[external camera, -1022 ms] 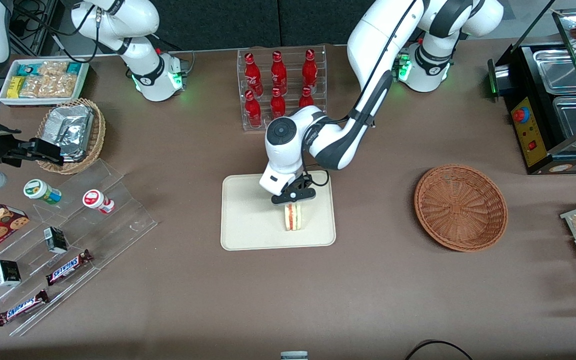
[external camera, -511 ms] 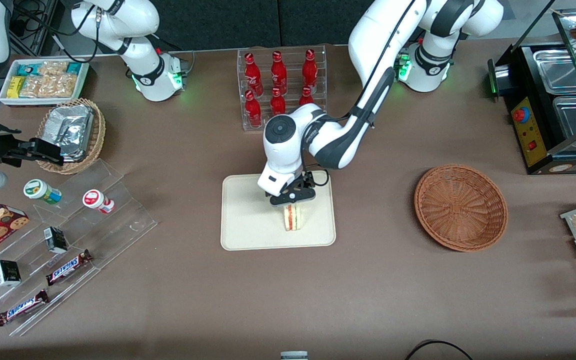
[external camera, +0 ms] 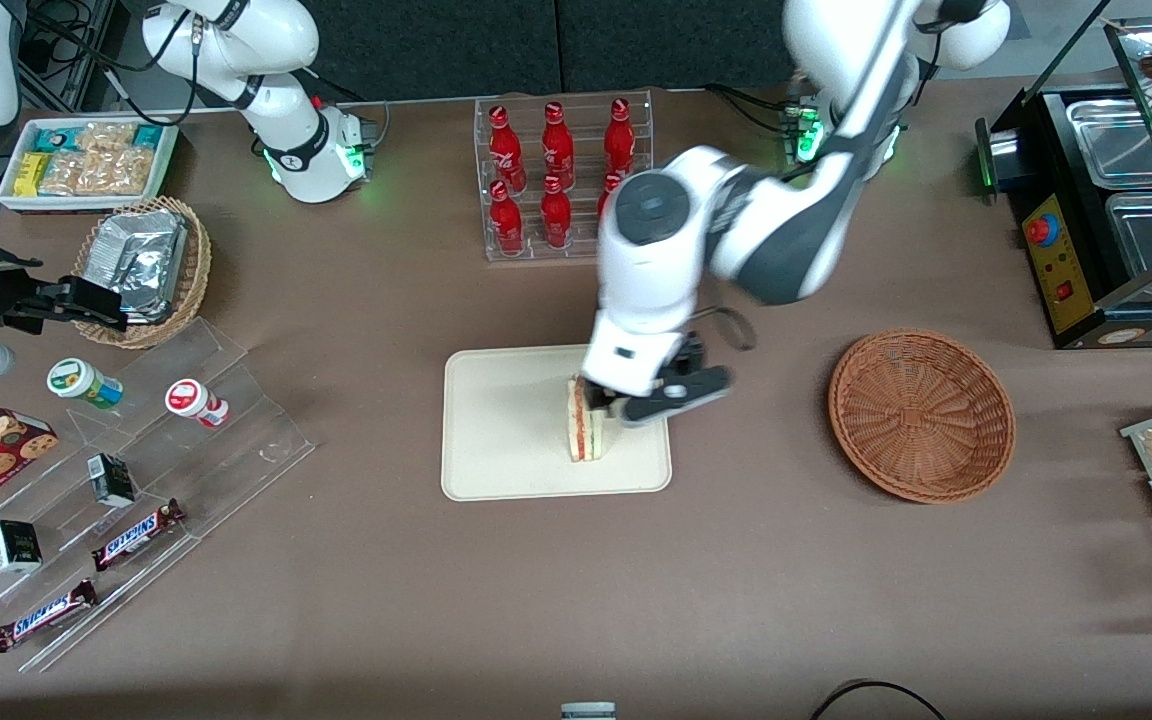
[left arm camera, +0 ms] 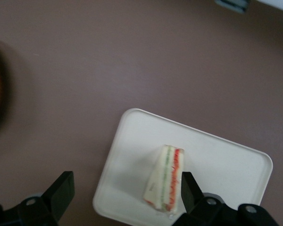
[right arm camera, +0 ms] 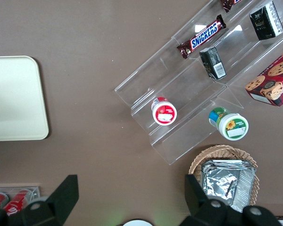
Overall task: Place sandwich from basket to tray
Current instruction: 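Open the left gripper and raise it off the sandwich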
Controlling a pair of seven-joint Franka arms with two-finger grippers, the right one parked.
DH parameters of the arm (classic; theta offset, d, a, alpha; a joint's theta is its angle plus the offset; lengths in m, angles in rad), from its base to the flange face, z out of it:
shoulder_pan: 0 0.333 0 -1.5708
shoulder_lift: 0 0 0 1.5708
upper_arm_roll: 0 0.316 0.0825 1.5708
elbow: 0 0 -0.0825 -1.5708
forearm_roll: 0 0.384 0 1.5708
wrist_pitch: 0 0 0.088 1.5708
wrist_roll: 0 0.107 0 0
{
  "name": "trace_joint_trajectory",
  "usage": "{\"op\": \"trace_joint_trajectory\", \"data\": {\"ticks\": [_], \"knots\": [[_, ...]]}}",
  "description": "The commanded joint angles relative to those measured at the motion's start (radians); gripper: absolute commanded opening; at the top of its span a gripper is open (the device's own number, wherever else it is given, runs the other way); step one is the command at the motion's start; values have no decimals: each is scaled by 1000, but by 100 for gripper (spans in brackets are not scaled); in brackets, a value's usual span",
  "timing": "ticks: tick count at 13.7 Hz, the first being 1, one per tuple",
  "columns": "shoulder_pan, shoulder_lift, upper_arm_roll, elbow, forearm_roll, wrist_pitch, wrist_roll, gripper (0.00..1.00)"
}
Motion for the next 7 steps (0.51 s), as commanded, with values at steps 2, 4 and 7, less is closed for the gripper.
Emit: {"op": "trace_joint_trajectory", "data": {"ticks": [2, 4, 7], "knots": [[123, -65, -14, 37, -3, -168, 55, 100], [147, -102, -11, 37, 1, -220, 133, 100], [244, -184, -11, 34, -19, -317, 280, 100]]}}
